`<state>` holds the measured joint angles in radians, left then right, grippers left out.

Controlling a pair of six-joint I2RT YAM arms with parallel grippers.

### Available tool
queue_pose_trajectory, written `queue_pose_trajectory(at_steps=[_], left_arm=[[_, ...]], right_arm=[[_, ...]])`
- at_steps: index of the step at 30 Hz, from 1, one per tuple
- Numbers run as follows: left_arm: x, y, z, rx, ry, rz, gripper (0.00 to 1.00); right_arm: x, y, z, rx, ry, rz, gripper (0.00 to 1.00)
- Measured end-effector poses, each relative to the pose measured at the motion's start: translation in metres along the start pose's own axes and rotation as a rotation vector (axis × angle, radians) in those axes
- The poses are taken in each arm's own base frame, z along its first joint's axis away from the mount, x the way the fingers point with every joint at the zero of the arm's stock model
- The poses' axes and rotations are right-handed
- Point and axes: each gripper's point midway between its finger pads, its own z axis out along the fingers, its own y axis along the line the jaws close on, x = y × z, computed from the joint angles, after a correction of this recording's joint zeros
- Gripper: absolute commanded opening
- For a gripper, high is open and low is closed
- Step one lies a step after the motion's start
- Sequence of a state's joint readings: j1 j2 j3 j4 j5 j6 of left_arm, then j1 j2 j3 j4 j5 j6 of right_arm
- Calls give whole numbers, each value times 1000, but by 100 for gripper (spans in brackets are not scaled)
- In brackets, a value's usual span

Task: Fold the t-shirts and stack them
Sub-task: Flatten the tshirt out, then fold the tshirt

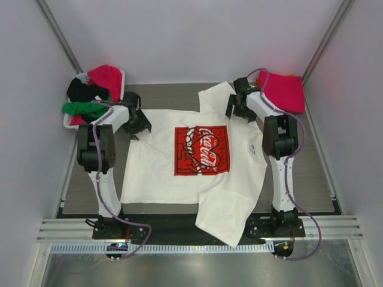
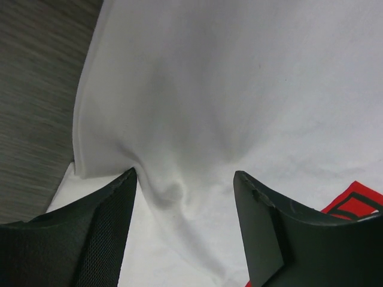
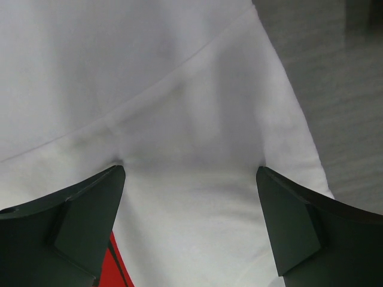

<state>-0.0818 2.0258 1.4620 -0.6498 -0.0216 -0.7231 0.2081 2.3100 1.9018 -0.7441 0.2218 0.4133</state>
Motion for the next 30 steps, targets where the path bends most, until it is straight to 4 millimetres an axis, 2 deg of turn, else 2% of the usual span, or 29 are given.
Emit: queue_pose_trajectory(at_steps=[4,8,13,16,19,20,21,24,25,27,28,30], left_arm=[[-21,-17,7,12,-19,-9,67],[-30,-25,9,17,-26,-19,67],[-27,-24,0,6,-12,-18,71],[-20,-19,-22,6,-21,-11,74],[-19,-16,-74,39,-85,-1,75],[-20,-14,-100,64,-128,3,75],[-21,-13,-121,85,-164,3,75],[-15,-2,-169,137,-257,-1,74],[-9,4,-179,146,-274,-3,73],[7,20,-182,135,-277,-4,71],[19,31,-176,115,-258,-7,70],[48,56,-161,65,-211,-15,69]], right_arm=[[-40,14,17,-12,-66,-8,99],[-63,19,25,-19,-111,-18,99],[-64,20,22,-38,-103,-36,100],[-57,18,11,-56,-86,-43,100],[-56,15,-19,-82,-93,-41,100],[-59,13,-43,-99,-117,-36,100],[-62,11,-56,-105,-130,-33,100],[-68,0,-123,-148,-228,2,100],[-62,-8,-147,-158,-253,19,100],[-50,-22,-185,-177,-292,53,100],[-40,-28,-200,-191,-314,72,99],[-8,-45,-218,-198,-311,108,99]])
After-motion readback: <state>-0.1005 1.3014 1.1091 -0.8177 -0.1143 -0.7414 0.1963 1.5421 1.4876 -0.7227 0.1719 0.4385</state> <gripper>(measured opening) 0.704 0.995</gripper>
